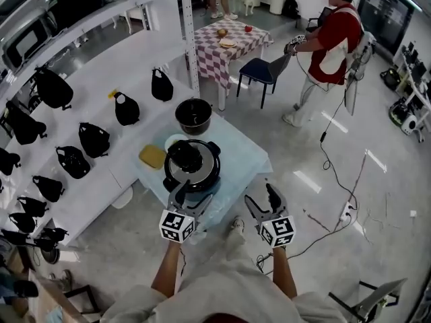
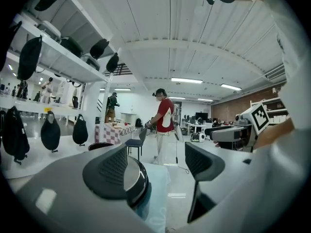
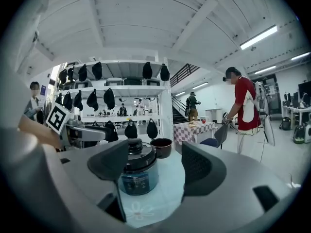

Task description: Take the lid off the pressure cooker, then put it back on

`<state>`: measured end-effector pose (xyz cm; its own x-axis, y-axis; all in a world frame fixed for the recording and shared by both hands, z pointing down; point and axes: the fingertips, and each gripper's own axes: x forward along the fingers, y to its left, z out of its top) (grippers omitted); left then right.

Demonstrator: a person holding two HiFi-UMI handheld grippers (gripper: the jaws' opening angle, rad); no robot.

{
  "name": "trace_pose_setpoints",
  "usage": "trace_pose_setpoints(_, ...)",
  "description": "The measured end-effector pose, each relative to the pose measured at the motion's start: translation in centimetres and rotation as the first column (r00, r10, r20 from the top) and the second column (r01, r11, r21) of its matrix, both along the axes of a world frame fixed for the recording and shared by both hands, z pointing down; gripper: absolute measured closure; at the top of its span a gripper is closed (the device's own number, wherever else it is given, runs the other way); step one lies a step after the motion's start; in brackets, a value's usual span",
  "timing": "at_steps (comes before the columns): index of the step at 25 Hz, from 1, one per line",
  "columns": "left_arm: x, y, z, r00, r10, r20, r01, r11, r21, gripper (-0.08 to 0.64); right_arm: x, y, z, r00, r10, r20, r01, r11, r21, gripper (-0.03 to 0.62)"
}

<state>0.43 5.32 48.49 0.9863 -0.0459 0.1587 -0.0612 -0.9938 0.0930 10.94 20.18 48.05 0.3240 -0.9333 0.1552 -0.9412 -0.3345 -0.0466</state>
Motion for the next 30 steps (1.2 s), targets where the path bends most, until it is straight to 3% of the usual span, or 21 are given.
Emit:
trace_pose_setpoints(9, 13.2, -4.2, -3.4, 0.999, -0.04, -0.016, 0.04, 0.998, 0.04, 0.204, 14.3, -2.6, -1.8, 1.0, -0.006, 0.009, 0.005, 1.0, 0.029, 0.268)
trace_pose_setpoints(15, 17.3, -6.4, -3.7, 0.993, -0.116, -0.011, 0.117, 0.991, 0.058, 0.204, 19.8, -5.3, -1.2, 0.997, -0.076, 0.023, 0.076, 0.997, 0.02, 0.268)
trace_pose_setpoints(19, 16.4, -8.6, -3.0, 0.98, -0.2, 0.012, 0.199, 0.979, 0.051, 0.204, 20.5, -9.3, -0.8, 0.985, -0.17, 0.042, 0.17, 0.985, 0.008, 0.268)
trace_pose_setpoints(22, 13.6, -11.0, -2.3, 0.955, -0.294, 0.031, 0.293, 0.955, 0.041, 0.204, 18.9, -13.3, -0.6, 0.961, -0.272, 0.051, 0.272, 0.962, 0.011, 0.268)
trace_pose_setpoints(26, 9.1, -13.8, -2.4, 0.907, -0.421, 0.028, 0.42, 0.907, 0.033, 0.204, 15.5, -17.9, -1.1, 0.913, -0.406, 0.048, 0.405, 0.914, 0.025, 0.268)
trace_pose_setpoints(30, 4.5, -15.7, -2.3, 0.841, -0.541, 0.022, 0.54, 0.841, 0.016, 0.204, 12.0, -21.7, -1.6, 0.848, -0.527, 0.045, 0.526, 0.85, 0.031, 0.268)
